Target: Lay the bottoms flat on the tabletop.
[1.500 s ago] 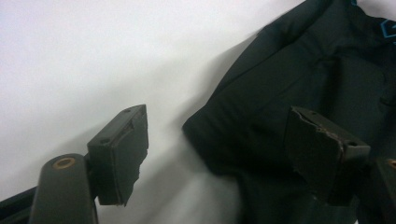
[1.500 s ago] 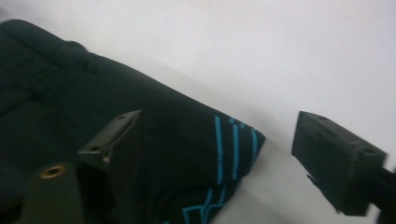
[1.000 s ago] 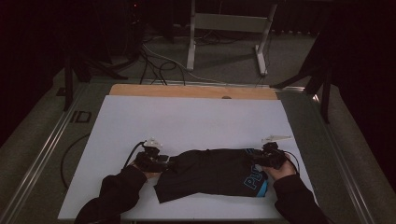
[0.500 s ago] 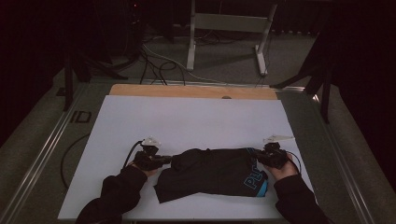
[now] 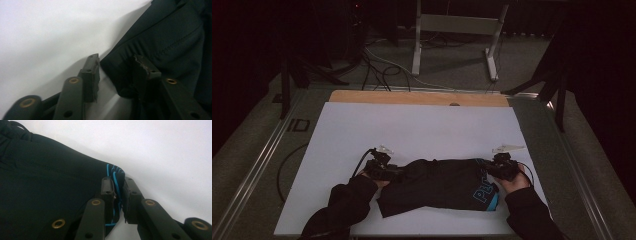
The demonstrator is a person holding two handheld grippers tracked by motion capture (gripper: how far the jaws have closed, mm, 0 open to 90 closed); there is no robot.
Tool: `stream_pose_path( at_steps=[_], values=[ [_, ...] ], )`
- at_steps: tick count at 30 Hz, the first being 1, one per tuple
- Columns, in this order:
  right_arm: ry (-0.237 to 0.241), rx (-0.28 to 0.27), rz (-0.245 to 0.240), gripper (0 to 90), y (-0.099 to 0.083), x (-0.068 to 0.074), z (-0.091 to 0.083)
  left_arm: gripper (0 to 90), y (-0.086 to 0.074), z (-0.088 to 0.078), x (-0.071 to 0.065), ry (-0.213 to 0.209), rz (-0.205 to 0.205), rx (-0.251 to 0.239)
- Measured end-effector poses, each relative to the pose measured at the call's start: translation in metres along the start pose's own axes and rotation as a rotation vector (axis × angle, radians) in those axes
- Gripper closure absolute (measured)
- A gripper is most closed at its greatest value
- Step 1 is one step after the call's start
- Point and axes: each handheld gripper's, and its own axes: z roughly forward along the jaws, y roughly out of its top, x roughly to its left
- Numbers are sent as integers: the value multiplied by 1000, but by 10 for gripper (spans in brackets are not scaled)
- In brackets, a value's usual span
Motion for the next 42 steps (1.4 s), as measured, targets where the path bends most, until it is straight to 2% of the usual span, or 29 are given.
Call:
stream_pose_path(
  at_steps=[2, 4, 6, 9, 10, 13, 14, 15, 18, 21, 27, 28, 33, 37, 40, 42],
  values=[
    [-1, -1, 0, 808, 0, 0, 0, 692, 0, 0, -1, 28, 15, 4],
    [-1, -5, 1, 808, 0, 0, 0, 770, -2, 0, -1, 4, 9, -6],
    [0, -7, -1, 808, 0, 0, -1, 822, -3, -1, -3, 9, 29, -16],
    [1, -15, 4, 808, 0, -1, -2, 834, -4, -3, -2, 15, 35, -27],
    [-1, -19, 1, 808, 1, -1, -3, 834, -4, -5, -1, 29, 39, -35],
    [-4, -34, 3, 809, 2, -3, -6, 835, -2, -15, 7, 54, 24, -81],
    [-5, -38, 1, 808, 3, -3, -7, 835, -2, -15, 7, 54, 24, -81],
    [-6, -51, 6, 808, 3, -4, -8, 835, 1, -23, 12, 68, 17, -111],
    [2, -73, 5, 809, 7, -4, -8, 835, 8, -32, 12, 105, 54, -137],
    [-19, -93, -9, 810, 16, 0, -7, 834, 16, -37, 14, 140, 70, -159],
    [-17, -147, -5, 811, 39, -3, -3, 834, 39, -46, 30, 184, 79, -177],
    [-19, -157, 0, 811, 44, -4, -1, 834, 44, -46, 33, 199, 93, -174],
    [-47, -176, 13, 813, 72, -9, 12, 832, 71, -43, 56, 213, 119, -179],
    [-74, -210, 50, 812, 97, -14, 23, 831, 93, -43, 76, 248, 110, -240],
    [-95, -213, 71, 812, 116, -18, 31, 829, 106, -43, 85, 261, 112, -253],
    [-102, -209, 93, 812, 127, -23, 36, 828, 114, -43, 88, 286, 111, -250]
  ],
)
